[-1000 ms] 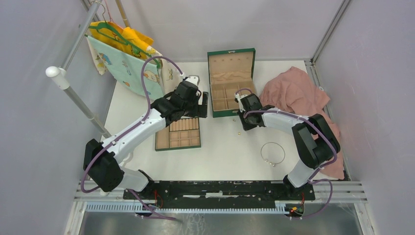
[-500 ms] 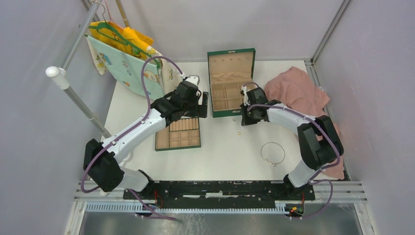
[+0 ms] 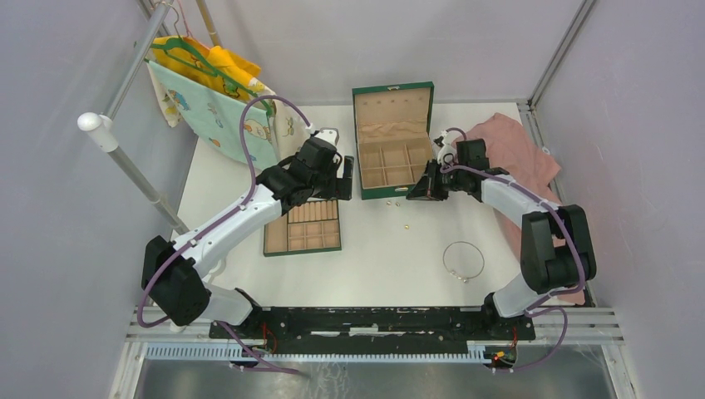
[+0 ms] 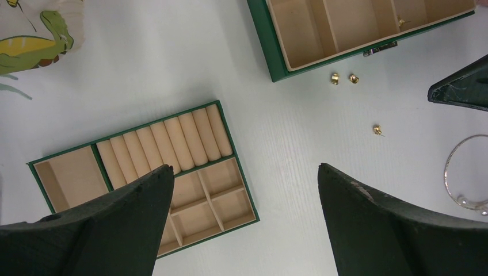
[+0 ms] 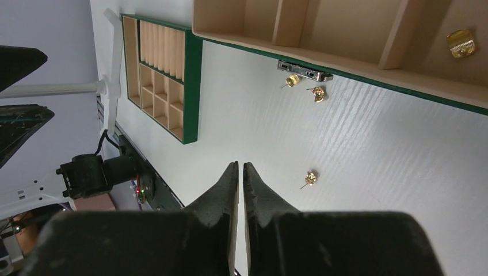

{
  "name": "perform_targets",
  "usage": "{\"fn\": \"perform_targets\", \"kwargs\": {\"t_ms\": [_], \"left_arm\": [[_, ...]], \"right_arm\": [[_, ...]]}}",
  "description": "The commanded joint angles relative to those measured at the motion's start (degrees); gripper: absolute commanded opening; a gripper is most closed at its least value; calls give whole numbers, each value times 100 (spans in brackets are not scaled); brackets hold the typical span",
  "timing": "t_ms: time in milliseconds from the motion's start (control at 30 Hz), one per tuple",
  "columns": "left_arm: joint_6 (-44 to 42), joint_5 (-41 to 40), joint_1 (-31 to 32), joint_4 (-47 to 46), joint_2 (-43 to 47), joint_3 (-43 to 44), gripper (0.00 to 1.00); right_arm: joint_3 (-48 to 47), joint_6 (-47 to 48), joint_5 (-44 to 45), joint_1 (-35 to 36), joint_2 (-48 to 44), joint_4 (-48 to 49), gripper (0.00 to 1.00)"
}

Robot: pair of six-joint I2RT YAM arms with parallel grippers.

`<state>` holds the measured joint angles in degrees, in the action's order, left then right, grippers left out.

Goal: Organize the mixed jewelry

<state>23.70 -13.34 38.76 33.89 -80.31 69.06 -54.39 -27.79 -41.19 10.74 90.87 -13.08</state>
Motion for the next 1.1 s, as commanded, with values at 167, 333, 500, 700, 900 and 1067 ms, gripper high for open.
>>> {"fn": "perform_targets", "kwargs": {"t_ms": [167,333,500,700,900,1067], "left_arm": [[-50,6,35,-251,16,110,100],[-40,73,101,-300,-136,134,100],[334,8,140,-329,-274,143,100],[523,-498,132,-62,-265,273,100],[513,-686,100,69,-120,243,100],[448,-702,93,105,-86,223,100]], "right_arm": [[-355,668,1106,25,-338,-672,17],[-392,1150,2323,559,-531,-1008,35],[-916,1364,3801,1693,-205,-1318,45],[-1674,310,4645,2294,667,-1555,45],[-2093,-873,4987,2557,1305,-1656,44],[-2249,-1156,5256,2729,1543,-1651,44]]}}
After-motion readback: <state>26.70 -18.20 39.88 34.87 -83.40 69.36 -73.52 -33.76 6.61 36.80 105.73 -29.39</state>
